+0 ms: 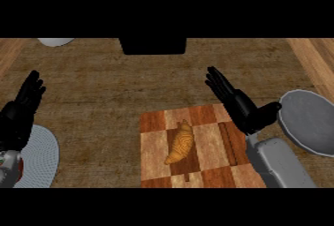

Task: Pick the croissant from the cutting board and place it in the pan

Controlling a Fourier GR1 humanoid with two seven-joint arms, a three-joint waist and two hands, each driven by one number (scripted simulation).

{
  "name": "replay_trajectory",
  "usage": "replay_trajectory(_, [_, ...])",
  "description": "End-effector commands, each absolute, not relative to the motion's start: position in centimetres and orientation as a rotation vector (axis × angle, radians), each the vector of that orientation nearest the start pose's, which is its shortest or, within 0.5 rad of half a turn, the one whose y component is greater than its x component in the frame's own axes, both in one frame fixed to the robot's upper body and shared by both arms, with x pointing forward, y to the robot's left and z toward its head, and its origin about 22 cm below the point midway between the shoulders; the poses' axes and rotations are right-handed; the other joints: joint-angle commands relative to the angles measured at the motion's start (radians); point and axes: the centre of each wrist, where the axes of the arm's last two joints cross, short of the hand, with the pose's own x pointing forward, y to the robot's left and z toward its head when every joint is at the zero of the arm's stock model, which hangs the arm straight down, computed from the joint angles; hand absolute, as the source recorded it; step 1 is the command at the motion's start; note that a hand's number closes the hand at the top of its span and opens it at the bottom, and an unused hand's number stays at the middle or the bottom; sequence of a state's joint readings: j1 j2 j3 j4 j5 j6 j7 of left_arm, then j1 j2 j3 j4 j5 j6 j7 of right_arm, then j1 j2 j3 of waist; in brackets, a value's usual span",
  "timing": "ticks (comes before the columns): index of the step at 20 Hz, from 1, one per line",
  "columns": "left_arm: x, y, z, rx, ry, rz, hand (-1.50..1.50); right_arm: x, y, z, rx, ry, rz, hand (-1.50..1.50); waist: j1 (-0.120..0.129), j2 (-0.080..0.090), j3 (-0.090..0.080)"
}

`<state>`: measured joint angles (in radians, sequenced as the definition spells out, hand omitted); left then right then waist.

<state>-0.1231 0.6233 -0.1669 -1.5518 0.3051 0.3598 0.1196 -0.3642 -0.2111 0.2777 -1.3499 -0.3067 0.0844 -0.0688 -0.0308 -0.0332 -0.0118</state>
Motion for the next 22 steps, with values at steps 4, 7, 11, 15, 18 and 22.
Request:
replay_trajectory(4, [28.1, 29.3, 8.1, 0.332, -1.639, -0.062, 0.00, 29.8, -16.3, 1.6, 0.265, -1.508, 0.512, 1.50, 0.028, 0.033, 0.011])
replay_trajectory(7, [29.0, 28.2, 6.5, 0.231, -1.611, -0.038, 0.00, 29.3, -17.4, -0.2, 0.037, -1.399, 0.622, 1.50, 0.008, 0.036, 0.009])
replay_trajectory(11, [27.4, 28.8, 5.3, 0.263, -1.592, -0.015, 0.00, 27.1, -20.5, 1.3, -0.372, -1.712, 0.587, -1.50, -0.031, 0.013, 0.008])
replay_trajectory(15, [28.3, 29.5, 5.8, 0.275, -1.595, 0.001, 0.00, 24.2, -21.7, 4.6, -0.540, -1.757, 0.689, -1.50, -0.036, 0.016, 0.008])
replay_trajectory(18, [28.9, 30.0, 6.5, 0.263, -1.604, -0.010, 0.00, 22.4, -21.9, 9.3, -0.556, -1.676, 0.812, -1.50, -0.035, 0.016, 0.006])
replay_trajectory(22, [28.5, 27.7, 4.1, 0.223, -1.584, -0.024, 0.00, 22.4, -21.3, 13.1, -0.656, -1.490, 1.040, -1.50, -0.008, 0.024, 0.005])
